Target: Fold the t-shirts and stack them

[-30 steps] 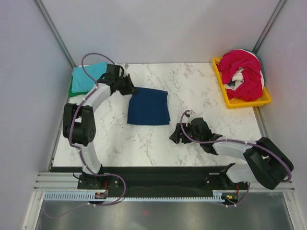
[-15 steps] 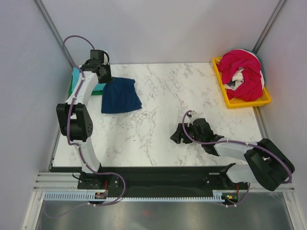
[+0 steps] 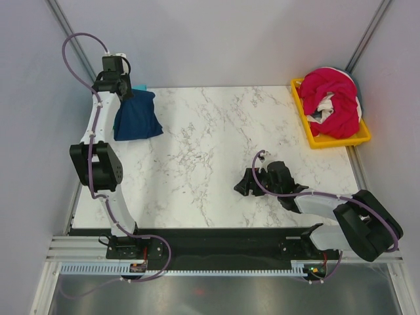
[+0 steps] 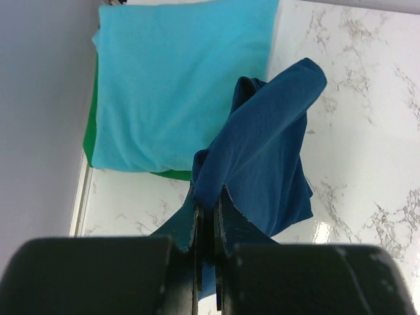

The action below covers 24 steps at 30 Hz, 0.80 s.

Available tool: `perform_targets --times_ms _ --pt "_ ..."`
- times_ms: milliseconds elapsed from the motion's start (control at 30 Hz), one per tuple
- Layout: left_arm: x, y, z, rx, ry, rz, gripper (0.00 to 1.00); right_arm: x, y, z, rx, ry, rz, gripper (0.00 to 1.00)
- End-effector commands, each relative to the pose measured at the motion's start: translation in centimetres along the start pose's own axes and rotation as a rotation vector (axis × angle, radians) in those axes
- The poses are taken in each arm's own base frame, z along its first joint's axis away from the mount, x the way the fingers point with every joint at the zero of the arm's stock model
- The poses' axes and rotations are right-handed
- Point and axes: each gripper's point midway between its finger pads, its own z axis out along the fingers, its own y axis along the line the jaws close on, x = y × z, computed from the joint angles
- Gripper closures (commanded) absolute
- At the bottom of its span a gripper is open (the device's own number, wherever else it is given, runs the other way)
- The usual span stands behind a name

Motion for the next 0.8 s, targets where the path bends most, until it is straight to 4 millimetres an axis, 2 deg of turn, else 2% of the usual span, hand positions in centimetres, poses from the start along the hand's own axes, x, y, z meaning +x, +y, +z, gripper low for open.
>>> perform_targets --times_ms 0,167,467,767 --pt "-5.2 1.2 -1.1 -0.022 -0.162 0.037 0.98 0.3 0.1 -0.1 -0.019 0.004 -0.001 0.21" --pt "-6.6 0.7 -0.9 0.01 -0.209 0.074 0.98 0.2 0.1 -0.1 -0.026 0.006 0.006 0.21" --pt "-9.1 1.3 -0.8 -0.017 -0.281 0.122 0.98 0.2 0.1 -0.1 -0.033 0.003 0.01 0.21" --pt "-10.4 2.1 -2.1 -0.036 -0.318 0.132 0.98 0.2 0.2 0.0 -0.043 0.009 0.012 0.21"
